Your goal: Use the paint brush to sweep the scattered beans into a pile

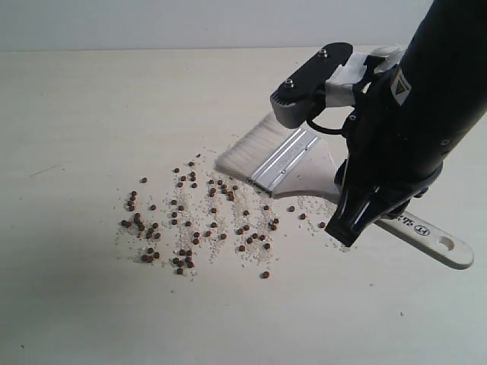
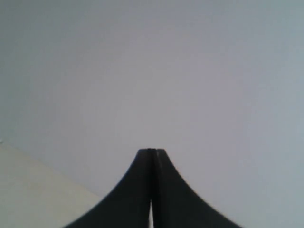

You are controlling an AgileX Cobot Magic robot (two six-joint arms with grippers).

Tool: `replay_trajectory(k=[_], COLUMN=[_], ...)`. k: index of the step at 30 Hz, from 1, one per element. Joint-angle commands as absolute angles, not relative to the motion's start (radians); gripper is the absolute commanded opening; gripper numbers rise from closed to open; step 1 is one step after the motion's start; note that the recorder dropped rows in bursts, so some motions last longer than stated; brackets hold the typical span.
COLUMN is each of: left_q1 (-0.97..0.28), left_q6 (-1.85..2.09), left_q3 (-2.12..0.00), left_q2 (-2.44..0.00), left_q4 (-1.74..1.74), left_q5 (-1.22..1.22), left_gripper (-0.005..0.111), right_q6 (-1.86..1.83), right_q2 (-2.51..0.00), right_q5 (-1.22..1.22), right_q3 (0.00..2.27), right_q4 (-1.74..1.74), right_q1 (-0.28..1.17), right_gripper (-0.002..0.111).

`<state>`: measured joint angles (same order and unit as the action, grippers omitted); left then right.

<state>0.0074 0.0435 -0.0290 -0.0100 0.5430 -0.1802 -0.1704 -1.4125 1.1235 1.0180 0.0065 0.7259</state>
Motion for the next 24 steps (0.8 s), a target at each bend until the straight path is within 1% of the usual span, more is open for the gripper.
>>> replay_trajectory(k=[1,4,6,8,11,13,17,20,24], left_q1=[0.011,0.011,0.011,0.011,0.011,0.011,0.002,-0.051,-0.189], left_q6=[-0.164,-0.187,-0.178,-0.145,-0.045,0.068,0.341,0.544,0.822], left_q3=[-0.142,-0.249,-0.338,-0.433,-0.578,-0.670,-0.807,-0.841,-0.841], left_q2=[-0.115,-0.266,-0.368,-0.470,-0.624,-0.742,-0.913,-1.018,-1.134], left_q4=[0.228,0.090,0.014,-0.076,-0.184,-0.189,-0.087,-0.007,0.110], left_q5=[-0.228,-0.208,-0.142,-0.017,0.236,0.380,0.581,0.653,0.665], left_gripper=[0.000,0.000,0.000,0.000,0.000,0.000,0.000,0.000,0.000], right_q6=[-0.171,-0.166,-0.166,-0.166,-0.166,-0.166,-0.175,-0.175,-0.175], right_q2=[-1.413,-1.413,-1.413,-1.413,-1.413,-1.413,-1.413,-1.422,-1.471], right_q5=[1.119,1.119,1.121,1.124,1.126,1.126,1.120,1.111,1.117], right_q3=[1.035,1.035,1.035,1.035,1.035,1.035,1.035,1.035,1.035], right_q4=[0.000,0.000,0.000,0.000,0.000,0.000,-0.005,0.000,0.000], right_q1=[0.721,0.721,0.721,0.721,0.721,0.721,0.721,0.721,0.721], right_gripper=[0.000,0.000,0.000,0.000,0.000,0.000,0.000,0.000,0.000])
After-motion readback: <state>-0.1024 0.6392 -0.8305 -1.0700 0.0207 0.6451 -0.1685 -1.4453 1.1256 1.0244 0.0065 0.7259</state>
